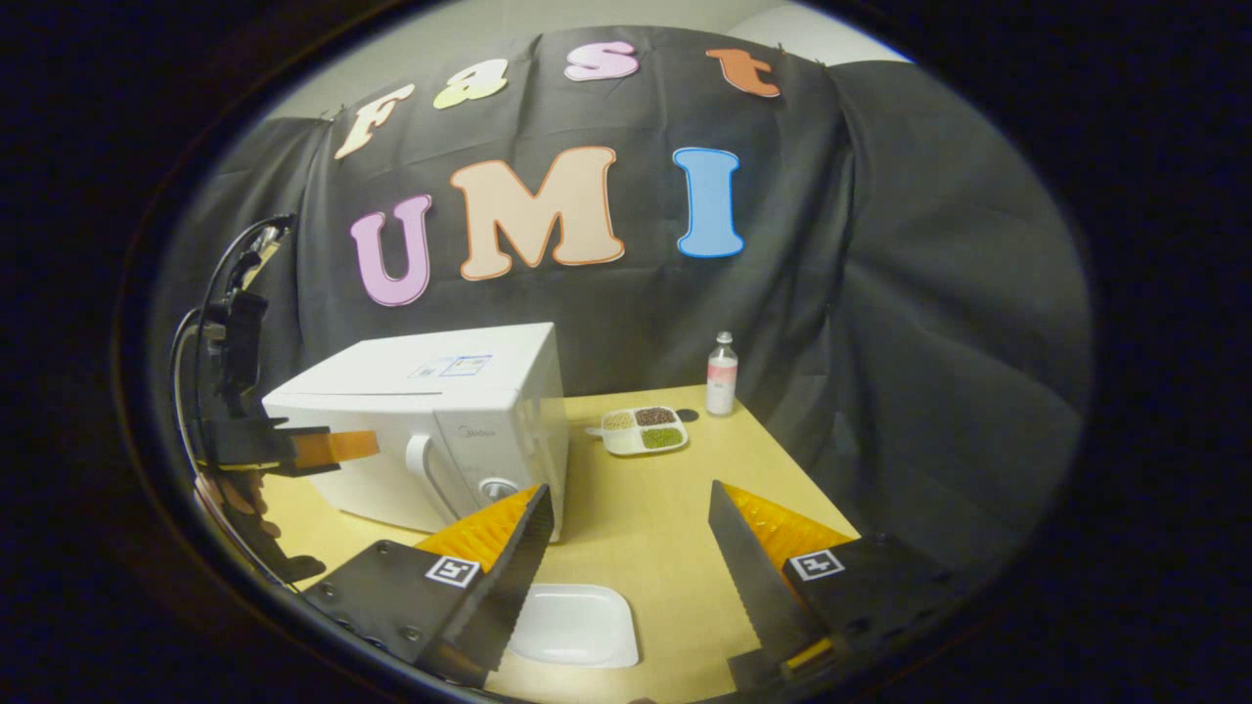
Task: Open the microwave oven with the left hand, put the food in, and close the microwave oven.
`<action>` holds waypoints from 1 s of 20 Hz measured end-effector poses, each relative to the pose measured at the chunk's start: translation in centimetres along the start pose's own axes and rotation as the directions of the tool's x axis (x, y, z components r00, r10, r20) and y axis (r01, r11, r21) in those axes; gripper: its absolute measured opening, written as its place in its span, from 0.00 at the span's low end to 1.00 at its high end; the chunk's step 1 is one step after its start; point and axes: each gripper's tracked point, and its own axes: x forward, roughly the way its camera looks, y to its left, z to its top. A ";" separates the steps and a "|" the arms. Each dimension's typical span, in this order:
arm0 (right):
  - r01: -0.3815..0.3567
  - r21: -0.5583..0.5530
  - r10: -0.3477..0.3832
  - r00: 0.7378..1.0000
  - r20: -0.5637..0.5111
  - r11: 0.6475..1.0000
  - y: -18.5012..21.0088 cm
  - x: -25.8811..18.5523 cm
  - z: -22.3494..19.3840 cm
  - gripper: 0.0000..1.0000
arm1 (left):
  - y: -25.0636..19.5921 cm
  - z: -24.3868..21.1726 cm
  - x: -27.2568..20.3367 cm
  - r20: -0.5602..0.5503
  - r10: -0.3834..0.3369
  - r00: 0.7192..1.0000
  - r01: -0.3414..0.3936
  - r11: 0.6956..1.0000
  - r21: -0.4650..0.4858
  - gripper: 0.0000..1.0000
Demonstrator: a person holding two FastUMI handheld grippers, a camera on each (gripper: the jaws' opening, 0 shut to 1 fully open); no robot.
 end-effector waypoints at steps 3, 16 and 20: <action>-0.016 0.000 0.016 1.000 -0.008 1.000 0.6 0.3 -0.1 0.92 | 0.5 -0.9 -2.6 -0.016 0.006 1.000 -0.006 1.000 0.007 0.09; -0.093 -0.008 0.094 0.995 0.023 0.996 3.2 0.1 2.5 0.92 | 4.7 1.4 -10.3 0.115 0.170 0.979 -0.177 0.983 0.053 0.97; -0.099 0.026 0.097 0.991 0.090 0.995 3.7 -0.8 5.2 0.92 | 6.3 2.2 -11.3 0.133 0.236 0.962 -0.239 0.971 0.004 0.97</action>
